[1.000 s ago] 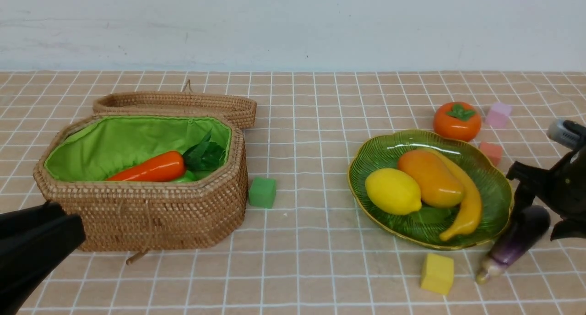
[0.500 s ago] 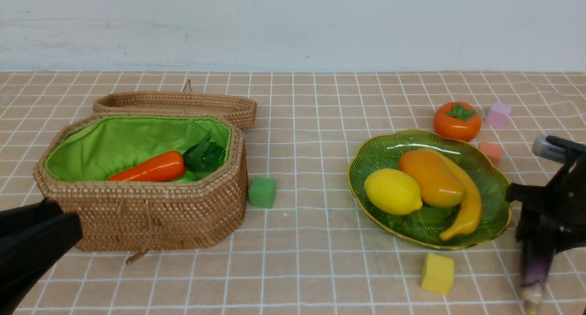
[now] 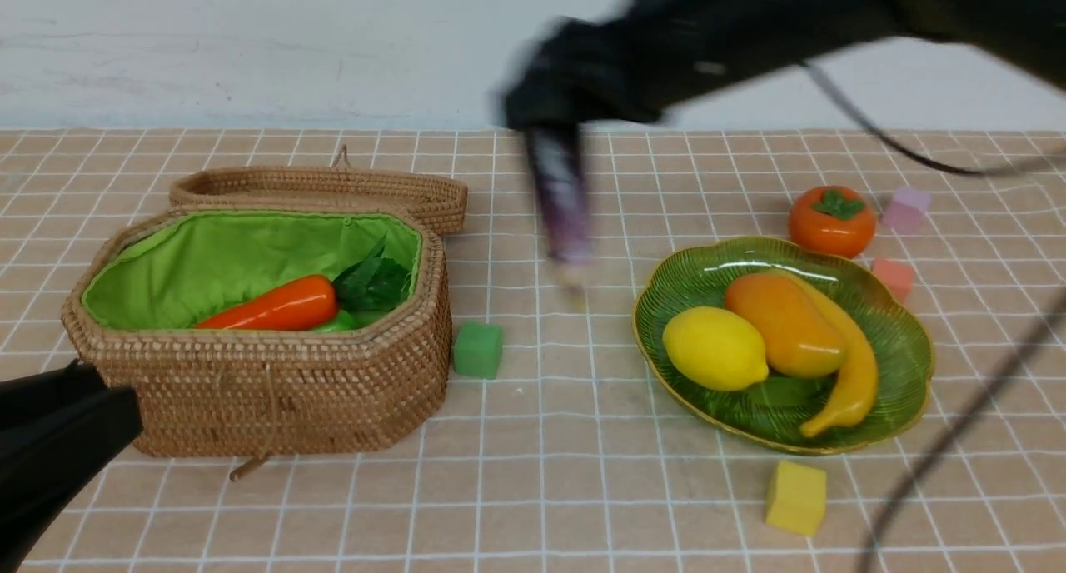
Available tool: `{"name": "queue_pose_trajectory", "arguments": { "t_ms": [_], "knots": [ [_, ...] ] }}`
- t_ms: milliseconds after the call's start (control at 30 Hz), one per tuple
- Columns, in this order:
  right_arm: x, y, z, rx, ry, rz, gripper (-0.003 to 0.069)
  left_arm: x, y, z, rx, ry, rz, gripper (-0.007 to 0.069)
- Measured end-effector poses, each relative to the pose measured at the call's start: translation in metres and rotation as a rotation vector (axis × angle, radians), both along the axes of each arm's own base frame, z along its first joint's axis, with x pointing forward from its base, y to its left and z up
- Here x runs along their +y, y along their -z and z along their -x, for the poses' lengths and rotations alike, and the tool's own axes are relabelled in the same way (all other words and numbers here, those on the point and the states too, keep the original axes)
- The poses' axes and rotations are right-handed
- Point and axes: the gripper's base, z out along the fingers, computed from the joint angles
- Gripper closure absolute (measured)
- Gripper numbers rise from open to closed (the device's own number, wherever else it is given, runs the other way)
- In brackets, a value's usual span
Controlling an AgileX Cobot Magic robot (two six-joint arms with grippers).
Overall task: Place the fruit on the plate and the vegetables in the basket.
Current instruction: Grab an eggplant with your right arm and place it in the basket on the left, then grab a tomato with your right arm and place it on the plate on the right.
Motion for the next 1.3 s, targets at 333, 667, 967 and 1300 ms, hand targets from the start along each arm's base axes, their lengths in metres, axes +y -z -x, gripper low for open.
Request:
{"name": "queue_pose_trajectory", "arguments": {
  "t_ms": [333, 667, 967, 1300],
  "knots": [
    [0.124, 0.069, -0.035, -0.292, -0.218, 0.02, 0.0209, 0.004, 0.008, 0.0, 0.129, -0.061, 0.037, 0.0453],
    [0.099, 0.031, -0.028, -0.307, -0.266, 0.055, -0.0004, 0.004, 0.008, -0.001, 0.131, -0.064, 0.036, 0.0449],
    [-0.065, -0.032, -0.039, -0.056, 0.05, 0.448, 0.0355, 0.001, -0.003, -0.001, 0.02, -0.025, 0.097, 0.0448],
    [-0.226, 0.029, -0.099, 0.322, 0.607, 0.466, 0.042, -0.001, -0.01, -0.001, -0.042, -0.003, 0.138, 0.0447]
  ]
}}
